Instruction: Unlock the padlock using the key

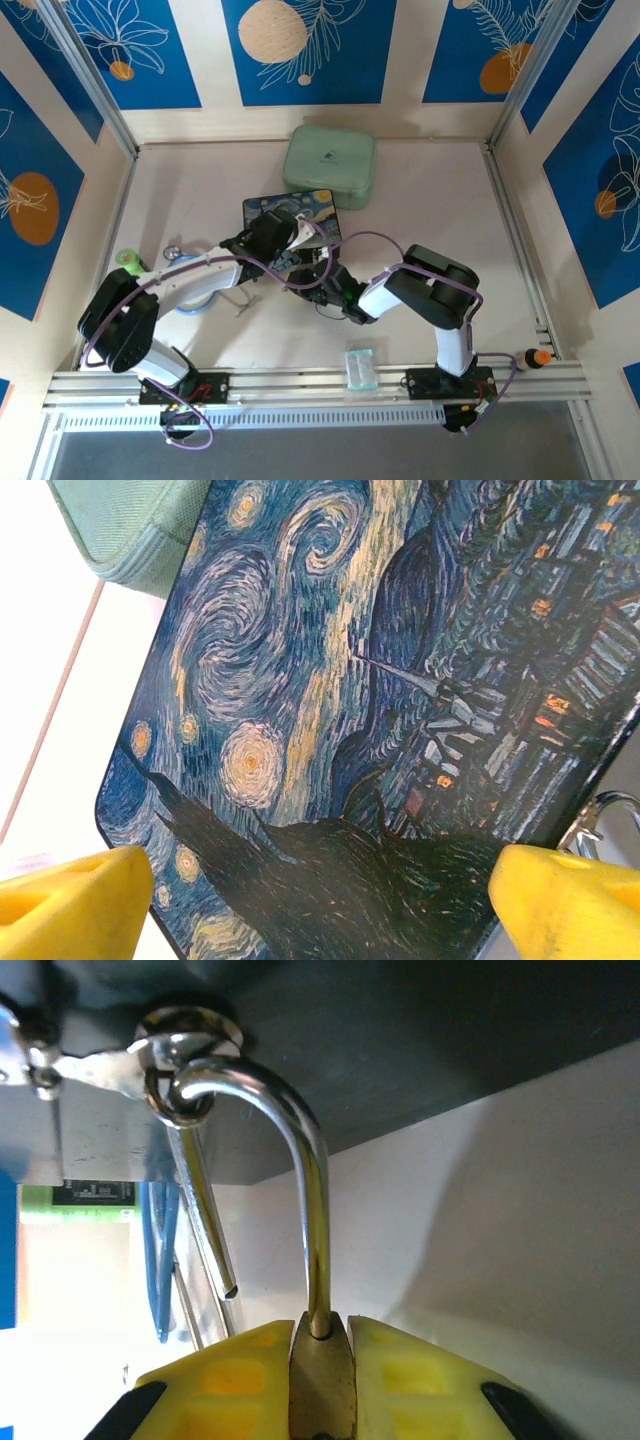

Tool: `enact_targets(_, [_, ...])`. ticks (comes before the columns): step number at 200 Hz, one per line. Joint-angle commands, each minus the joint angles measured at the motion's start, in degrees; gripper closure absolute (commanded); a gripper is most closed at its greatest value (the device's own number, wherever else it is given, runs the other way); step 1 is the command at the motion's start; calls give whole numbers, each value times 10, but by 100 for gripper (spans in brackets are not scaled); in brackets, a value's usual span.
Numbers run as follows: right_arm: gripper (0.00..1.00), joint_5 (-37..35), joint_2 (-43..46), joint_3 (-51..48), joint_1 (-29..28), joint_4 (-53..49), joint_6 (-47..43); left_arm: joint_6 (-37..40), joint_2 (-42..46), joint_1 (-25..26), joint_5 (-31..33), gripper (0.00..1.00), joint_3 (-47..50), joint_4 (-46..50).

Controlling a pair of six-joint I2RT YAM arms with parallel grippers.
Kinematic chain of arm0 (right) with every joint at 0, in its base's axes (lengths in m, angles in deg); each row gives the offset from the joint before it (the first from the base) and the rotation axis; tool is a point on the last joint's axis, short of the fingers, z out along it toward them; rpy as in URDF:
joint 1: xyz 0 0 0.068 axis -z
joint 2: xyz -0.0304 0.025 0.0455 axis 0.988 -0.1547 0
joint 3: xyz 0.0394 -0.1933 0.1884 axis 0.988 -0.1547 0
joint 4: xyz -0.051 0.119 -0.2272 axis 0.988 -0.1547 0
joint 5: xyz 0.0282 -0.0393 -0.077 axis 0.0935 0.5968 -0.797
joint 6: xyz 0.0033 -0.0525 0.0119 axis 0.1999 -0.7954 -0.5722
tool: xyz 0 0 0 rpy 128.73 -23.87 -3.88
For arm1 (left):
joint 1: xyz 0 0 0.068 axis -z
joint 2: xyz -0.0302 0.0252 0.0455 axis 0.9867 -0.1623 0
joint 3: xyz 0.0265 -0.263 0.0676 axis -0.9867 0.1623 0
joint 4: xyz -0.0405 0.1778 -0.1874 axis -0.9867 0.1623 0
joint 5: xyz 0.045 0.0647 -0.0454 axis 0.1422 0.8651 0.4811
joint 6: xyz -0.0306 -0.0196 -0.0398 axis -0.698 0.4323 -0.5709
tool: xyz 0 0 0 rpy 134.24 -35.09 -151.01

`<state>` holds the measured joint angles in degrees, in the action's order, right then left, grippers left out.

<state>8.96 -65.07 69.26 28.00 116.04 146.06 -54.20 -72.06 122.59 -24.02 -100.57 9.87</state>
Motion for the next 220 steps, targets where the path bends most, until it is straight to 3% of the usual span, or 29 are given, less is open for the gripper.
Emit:
enact_targets(1, [83, -3, -42, -16, 8, 0, 27, 25, -50, -3, -11, 10, 46, 65])
enact_targets(134, [83, -62, -74, 27, 19, 95, 106, 33, -47, -3, -25, 11, 54, 54])
enact_targets(175, [83, -113, -48, 22, 25, 91, 108, 32, -46, -3, -32, 11, 46, 62])
enact_targets(220, [85, -142, -79, 20, 38, 194, 135, 32, -42, -3, -39, 11, 47, 61])
